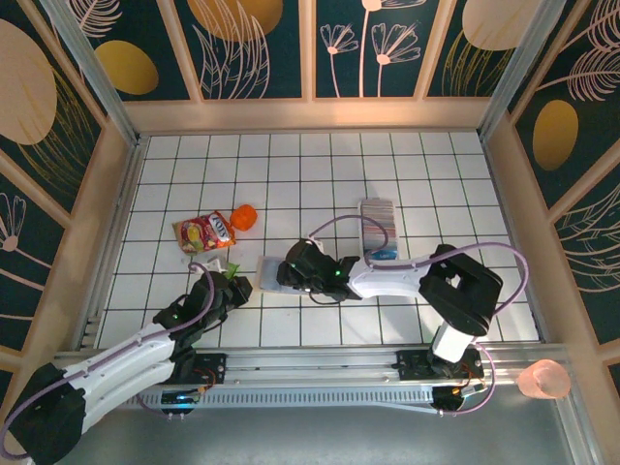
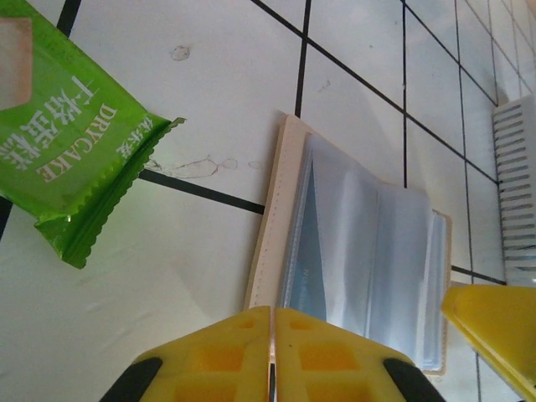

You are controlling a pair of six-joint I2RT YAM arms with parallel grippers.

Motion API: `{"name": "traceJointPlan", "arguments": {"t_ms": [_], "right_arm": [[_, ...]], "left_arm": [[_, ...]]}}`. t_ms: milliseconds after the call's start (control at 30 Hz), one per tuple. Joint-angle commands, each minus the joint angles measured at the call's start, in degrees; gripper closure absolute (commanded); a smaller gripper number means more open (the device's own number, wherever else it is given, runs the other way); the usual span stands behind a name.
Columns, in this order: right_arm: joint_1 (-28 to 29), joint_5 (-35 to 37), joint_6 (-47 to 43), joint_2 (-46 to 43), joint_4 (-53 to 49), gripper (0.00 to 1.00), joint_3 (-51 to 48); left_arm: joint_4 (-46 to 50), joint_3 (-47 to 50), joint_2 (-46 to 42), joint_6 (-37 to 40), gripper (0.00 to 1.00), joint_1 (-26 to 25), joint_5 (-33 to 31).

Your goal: Put the credit cards into the card holder

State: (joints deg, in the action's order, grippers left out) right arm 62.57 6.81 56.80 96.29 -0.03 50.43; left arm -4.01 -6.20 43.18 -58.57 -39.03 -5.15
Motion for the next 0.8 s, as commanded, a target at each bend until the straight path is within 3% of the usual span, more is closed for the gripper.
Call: {"name": "traceJointPlan", "arguments": {"t_ms": [0, 167, 333, 433, 533, 600, 700, 767], "right_arm": [[-0.51, 8.66, -3.48, -2.53, -10.32, 0.51, 2.18], [-1.05, 12.33, -13.17, -7.22, -11.64, 0.60, 2.34], [-5.16, 7.73, -37.15, -14.92, -8.44, 0.74, 1.90], [-9.12, 2.84, -53.27, -20.24, -8.30, 0.74, 1.94], [-13.41, -5.52, -69.98, -25.57, -9.77, 0.71, 1.36], [-14.54, -10.10, -81.60, -29.08, -12.46, 0.64, 0.63], [-14.66, -10.54, -98.07, -34.02, -18.06, 0.49, -1.68], [-15.48, -7.63, -106.56, -36.51, -21.34, 0.45, -3.43]], "left_arm": [[-0.73, -3.19, 2.15, 2.34, 0.85, -0.14, -0.04], [-1.13, -8.52, 7.88, 7.83, 0.72, -0.06, 0.59], [-3.98, -12.50, 15.40, 12.79, 0.62, 0.87, 3.31], [-4.95, -14.53, 20.36, 14.71, 0.62, 3.59, 6.95], [-6.20, -14.87, 23.82, 16.01, 0.57, 5.65, 8.59], [-5.77, -15.11, 25.52, 16.66, 0.57, 5.90, 8.36], [-7.22, -14.23, 26.97, 17.00, 0.56, 5.99, 10.18], [-6.72, -13.94, 27.64, 17.15, 0.56, 5.98, 9.57]]}}
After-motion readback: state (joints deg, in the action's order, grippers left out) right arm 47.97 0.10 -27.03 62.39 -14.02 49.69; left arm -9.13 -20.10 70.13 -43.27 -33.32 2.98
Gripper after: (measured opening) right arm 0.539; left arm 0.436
